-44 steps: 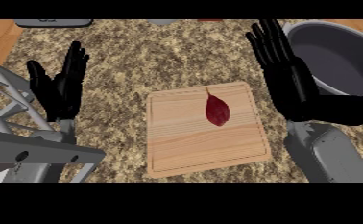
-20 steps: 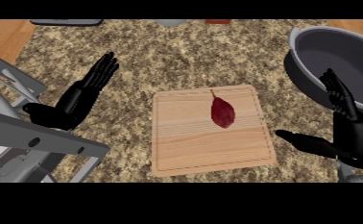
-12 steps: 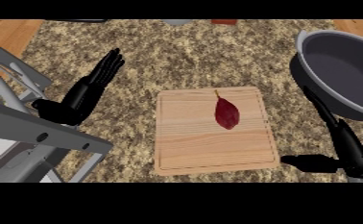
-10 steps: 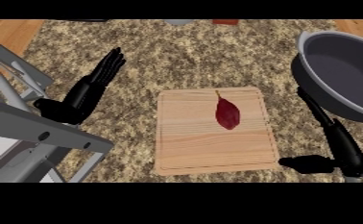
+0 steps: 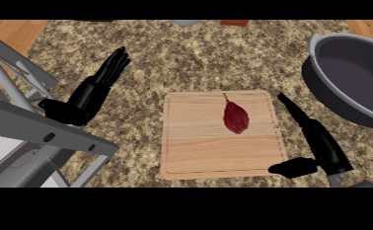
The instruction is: Pick the pear from the cutting board and place it in the pot
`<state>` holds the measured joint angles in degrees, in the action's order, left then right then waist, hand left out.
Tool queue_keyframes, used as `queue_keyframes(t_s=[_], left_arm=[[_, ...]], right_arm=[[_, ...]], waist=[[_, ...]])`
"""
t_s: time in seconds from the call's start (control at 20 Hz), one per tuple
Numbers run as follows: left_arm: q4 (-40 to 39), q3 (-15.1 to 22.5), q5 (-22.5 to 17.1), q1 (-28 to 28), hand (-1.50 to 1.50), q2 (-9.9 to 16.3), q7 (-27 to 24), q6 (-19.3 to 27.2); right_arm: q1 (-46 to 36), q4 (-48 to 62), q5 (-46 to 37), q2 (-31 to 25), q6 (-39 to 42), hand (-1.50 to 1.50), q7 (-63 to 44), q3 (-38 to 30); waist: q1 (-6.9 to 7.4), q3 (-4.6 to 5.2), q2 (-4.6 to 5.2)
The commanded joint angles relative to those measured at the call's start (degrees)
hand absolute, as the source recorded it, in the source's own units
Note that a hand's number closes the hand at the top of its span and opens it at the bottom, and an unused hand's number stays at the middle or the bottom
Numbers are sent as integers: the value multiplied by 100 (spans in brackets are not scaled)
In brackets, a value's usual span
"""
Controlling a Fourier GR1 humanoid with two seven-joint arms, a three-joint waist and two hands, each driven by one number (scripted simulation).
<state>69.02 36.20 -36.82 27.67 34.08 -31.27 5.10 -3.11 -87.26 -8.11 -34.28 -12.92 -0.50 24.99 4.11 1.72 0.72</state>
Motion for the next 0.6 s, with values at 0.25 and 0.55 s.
queue_keyframes(t_s=[0.25, 0.55], left_arm=[[-368, -419, -532, -711, 0, -486, 440, 1293], [-330, -405, -507, -703, 0, -495, 477, 1362]], right_arm=[[-514, 305, -388, 353, 240, -150, -1043, 468], [-738, 563, -610, 735, 144, -150, -1237, 657]], waist=[[121, -166, -49], [53, -177, -60]])
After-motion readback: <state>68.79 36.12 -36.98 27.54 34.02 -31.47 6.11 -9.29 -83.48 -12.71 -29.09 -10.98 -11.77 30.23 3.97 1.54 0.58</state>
